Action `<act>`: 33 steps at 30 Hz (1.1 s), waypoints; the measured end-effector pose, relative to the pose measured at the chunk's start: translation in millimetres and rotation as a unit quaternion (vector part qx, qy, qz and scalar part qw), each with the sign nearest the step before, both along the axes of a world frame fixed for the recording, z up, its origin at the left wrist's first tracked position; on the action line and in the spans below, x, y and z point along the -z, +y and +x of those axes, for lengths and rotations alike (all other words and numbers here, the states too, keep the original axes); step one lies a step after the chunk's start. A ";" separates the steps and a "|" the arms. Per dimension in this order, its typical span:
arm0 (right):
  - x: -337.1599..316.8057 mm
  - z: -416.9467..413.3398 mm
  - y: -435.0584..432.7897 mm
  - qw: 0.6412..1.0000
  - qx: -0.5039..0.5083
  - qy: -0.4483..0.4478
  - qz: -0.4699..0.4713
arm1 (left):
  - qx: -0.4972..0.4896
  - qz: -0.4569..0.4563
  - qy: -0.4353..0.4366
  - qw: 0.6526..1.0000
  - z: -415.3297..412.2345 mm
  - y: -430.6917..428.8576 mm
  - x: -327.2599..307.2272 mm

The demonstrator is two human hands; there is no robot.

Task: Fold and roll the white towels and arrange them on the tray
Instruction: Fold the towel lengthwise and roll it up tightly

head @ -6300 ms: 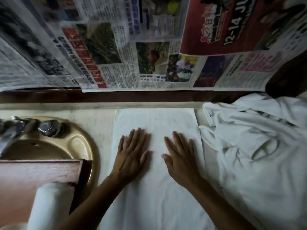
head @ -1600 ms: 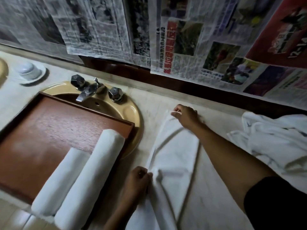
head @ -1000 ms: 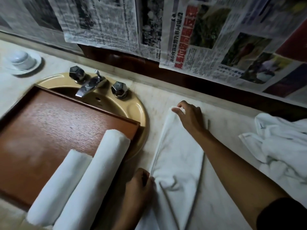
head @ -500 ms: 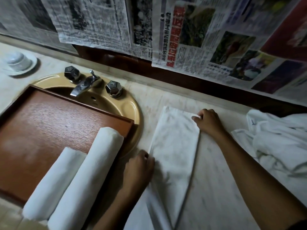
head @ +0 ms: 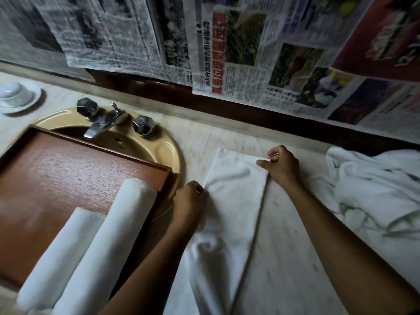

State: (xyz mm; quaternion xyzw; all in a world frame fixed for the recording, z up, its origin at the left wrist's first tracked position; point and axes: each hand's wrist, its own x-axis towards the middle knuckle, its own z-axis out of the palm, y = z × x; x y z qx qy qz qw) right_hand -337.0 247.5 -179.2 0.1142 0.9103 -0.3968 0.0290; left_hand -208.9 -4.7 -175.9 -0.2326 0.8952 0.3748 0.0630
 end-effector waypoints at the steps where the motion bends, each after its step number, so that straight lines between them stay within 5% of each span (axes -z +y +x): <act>1: 1.7 5.6 -3.5 0.998 -0.016 0.045 0.027 | 0.002 0.002 0.001 1.000 0.3 0.4 0.5; 5: 11.2 31.6 -46.5 0.934 -0.233 0.221 0.156 | 0.014 0.005 0.012 1.000 0.4 -0.7 2.3; 8: 30.3 47.9 -72.2 0.884 -0.364 0.135 0.260 | 0.032 0.017 0.025 0.999 10.2 -1.0 -3.6; 15: 43.8 31.3 -66.2 0.881 -0.341 0.101 0.311 | 0.020 0.014 -0.089 0.996 102.9 -11.4 -12.8; 20: 47.1 28.3 -67.0 0.880 -0.341 0.107 0.313 | -0.081 0.232 -0.070 0.967 112.9 -20.8 -26.4; 24: 49.7 27.6 -67.3 0.882 -0.339 0.109 0.309 | -0.097 0.105 -0.053 0.988 115.6 -27.1 -18.1; 33: 38.6 75.5 -92.0 0.884 -0.338 0.220 0.239 | -0.082 0.096 -0.044 0.991 113.1 -25.6 -5.7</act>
